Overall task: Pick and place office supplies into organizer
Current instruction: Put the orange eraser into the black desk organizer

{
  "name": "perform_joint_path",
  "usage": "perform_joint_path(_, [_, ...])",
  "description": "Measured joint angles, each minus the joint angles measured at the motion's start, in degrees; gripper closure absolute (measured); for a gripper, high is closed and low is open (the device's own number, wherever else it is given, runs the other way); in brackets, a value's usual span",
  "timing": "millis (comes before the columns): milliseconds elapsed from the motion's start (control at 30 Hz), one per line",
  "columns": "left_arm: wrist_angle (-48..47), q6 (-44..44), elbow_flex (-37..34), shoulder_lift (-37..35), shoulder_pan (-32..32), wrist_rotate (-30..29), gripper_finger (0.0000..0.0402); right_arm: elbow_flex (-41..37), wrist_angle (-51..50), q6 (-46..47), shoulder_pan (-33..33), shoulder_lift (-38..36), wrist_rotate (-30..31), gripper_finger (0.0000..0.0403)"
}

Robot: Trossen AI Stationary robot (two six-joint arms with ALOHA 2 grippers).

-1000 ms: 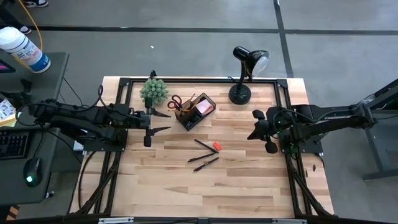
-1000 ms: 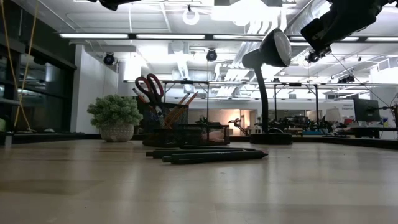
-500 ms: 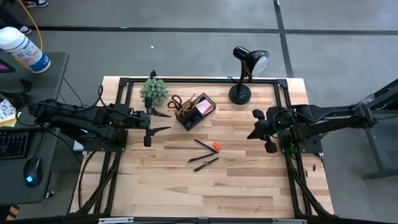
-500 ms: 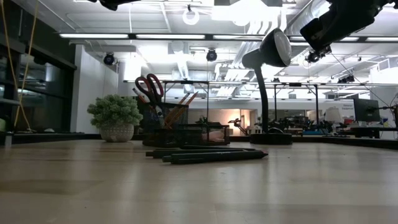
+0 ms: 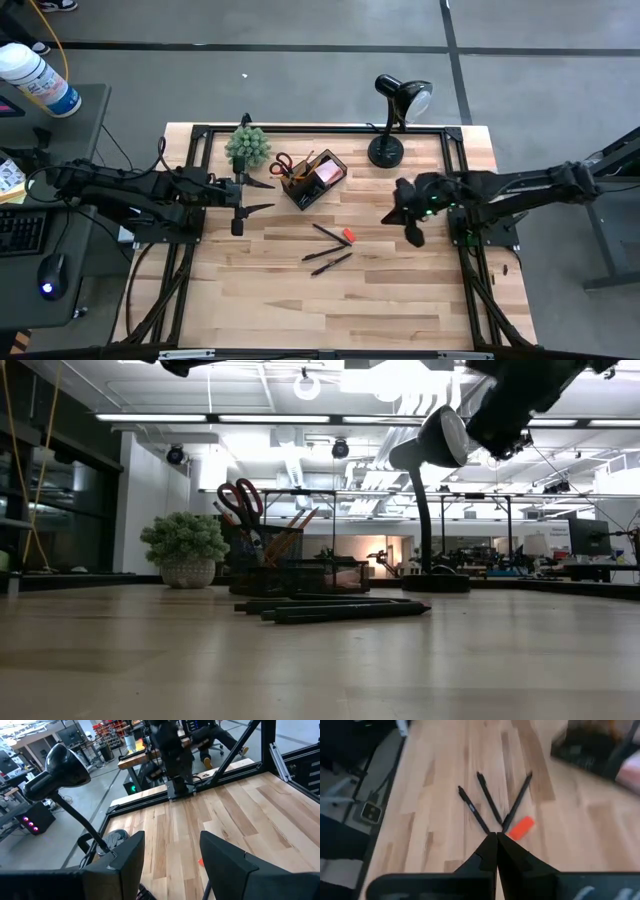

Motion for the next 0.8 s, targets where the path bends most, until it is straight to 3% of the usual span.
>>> perform_joint_path(267, [0.02, -0.01, 0.0, 0.0, 0.0, 0.0, 0.0222, 6.35, 0.49, 17.81, 1.28, 14.57, 1.32, 0.0368])
perform_joint_path(467, [0.02, 0.0, 0.0, 0.0, 0.0, 0.0, 0.0222, 14.82, 2.5, 19.16, 1.73, 22.91, 5.5, 0.0353])
perform_joint_path(600, [0.02, 1.88, 0.0, 0.0, -0.02, 0.0, 0.0222, 20.84, 2.31, 20.68, 1.73, 28.31, 3.51, 0.0354])
perform_joint_path(800, [0.02, 1.97, 0.0, 0.0, -0.01, 0.0, 0.0222, 30.79, -8.74, 24.05, 2.39, 37.78, 6.62, 0.033])
